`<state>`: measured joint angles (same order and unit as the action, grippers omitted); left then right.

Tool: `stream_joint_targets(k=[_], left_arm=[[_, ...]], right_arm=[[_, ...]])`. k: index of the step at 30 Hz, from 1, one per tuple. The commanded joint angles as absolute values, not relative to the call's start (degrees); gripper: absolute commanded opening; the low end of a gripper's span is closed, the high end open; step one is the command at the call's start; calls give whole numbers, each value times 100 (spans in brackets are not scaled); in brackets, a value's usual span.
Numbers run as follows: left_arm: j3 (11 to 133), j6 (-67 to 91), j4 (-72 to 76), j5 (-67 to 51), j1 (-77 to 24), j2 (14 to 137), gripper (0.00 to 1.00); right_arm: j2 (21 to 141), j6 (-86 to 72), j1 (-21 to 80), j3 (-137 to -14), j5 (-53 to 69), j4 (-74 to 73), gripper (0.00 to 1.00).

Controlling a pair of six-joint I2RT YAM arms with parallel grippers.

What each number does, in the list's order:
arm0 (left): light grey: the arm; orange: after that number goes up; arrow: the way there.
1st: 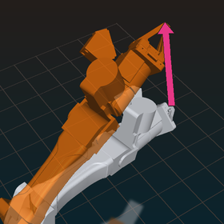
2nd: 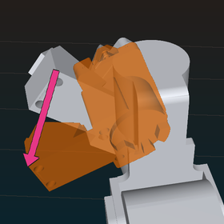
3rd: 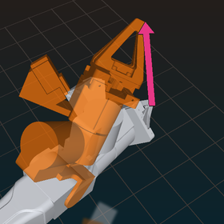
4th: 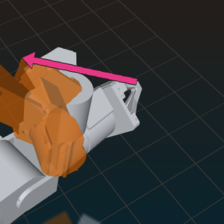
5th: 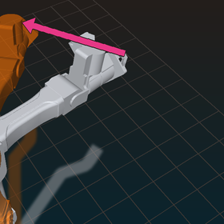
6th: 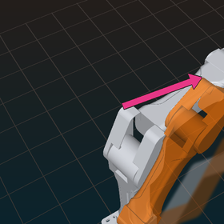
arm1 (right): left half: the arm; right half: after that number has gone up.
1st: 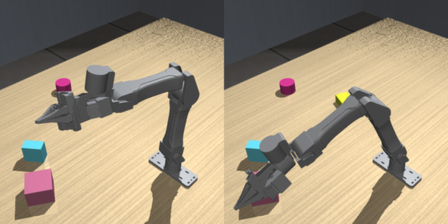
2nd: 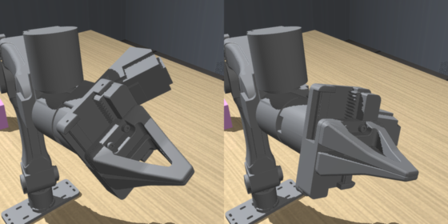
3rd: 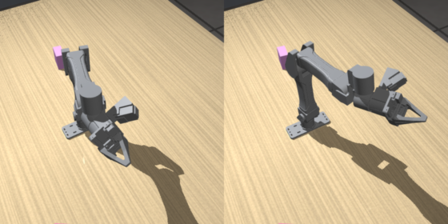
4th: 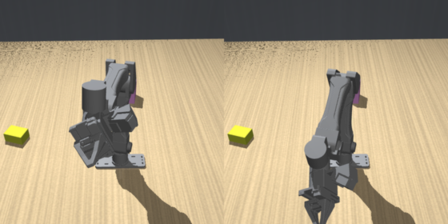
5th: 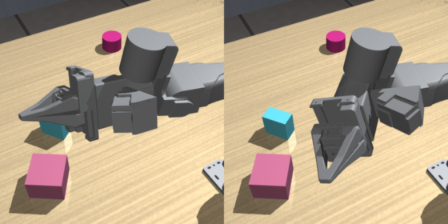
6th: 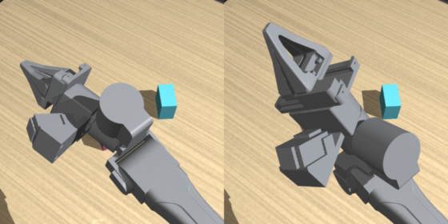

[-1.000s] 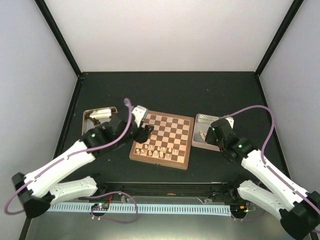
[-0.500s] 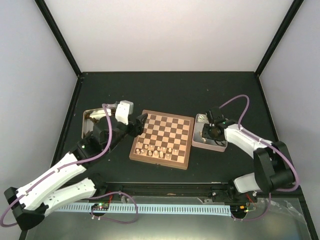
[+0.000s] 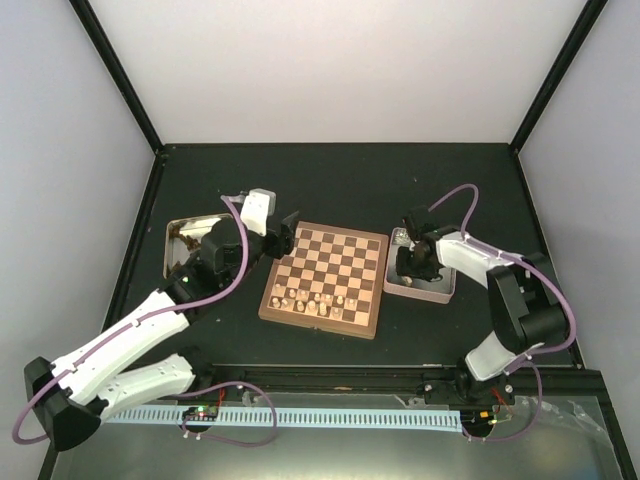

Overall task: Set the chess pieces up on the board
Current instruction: Pick up the chess piece from the storage box.

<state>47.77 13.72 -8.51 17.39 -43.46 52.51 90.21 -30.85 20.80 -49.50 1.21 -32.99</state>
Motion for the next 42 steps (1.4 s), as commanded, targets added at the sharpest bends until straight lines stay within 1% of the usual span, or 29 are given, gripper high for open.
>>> stream_joint_targets(k=[1, 4, 9, 12, 15, 18, 24, 31, 34, 37, 42], left_arm=[[4991, 1213, -565, 1653, -4222, 5299, 74], [4965, 1208, -588, 1635, -4202, 5240, 74], [4888, 1221, -537, 1558, -4200, 5133, 74], [4881, 1274, -537, 1487, -4194, 5139, 74], [4895, 1321, -532, 1398, -4197, 5173, 75], [4962, 1400, -547, 1266, -4194, 5278, 76], [5160, 1906, -607, 801, -4193, 5728, 78], [5624, 2529, -535, -177, -4167, 6612, 79], [6091, 2723, -683, -827, -4141, 7191, 79], [6836, 2872, -990, -1546, -4081, 8022, 79], [8079, 3022, -1522, -2912, -4015, 9400, 73]], right_arm=[[9356, -2955, 2057, -5232, -152, -3752, 38], [9498, -2937, 2057, -5322, -302, -3798, 30], [9684, -2907, 2057, -5511, -588, -3681, 22], [9807, -2840, 2057, -5562, -741, -3508, 15], [9813, -2789, 2057, -5493, -857, -3228, 11], [9625, -2746, 2057, -5369, -946, -2896, 10], [8730, -2520, 2057, -4811, -777, -1740, 11], [7917, -2159, 2057, -4255, -401, -711, 11], [7575, -2024, 2057, -3957, 1, -210, 12], [7252, -1891, 2057, -3604, 498, 350, 12], [6635, -1812, 2057, -2858, 1087, 1254, 12]])
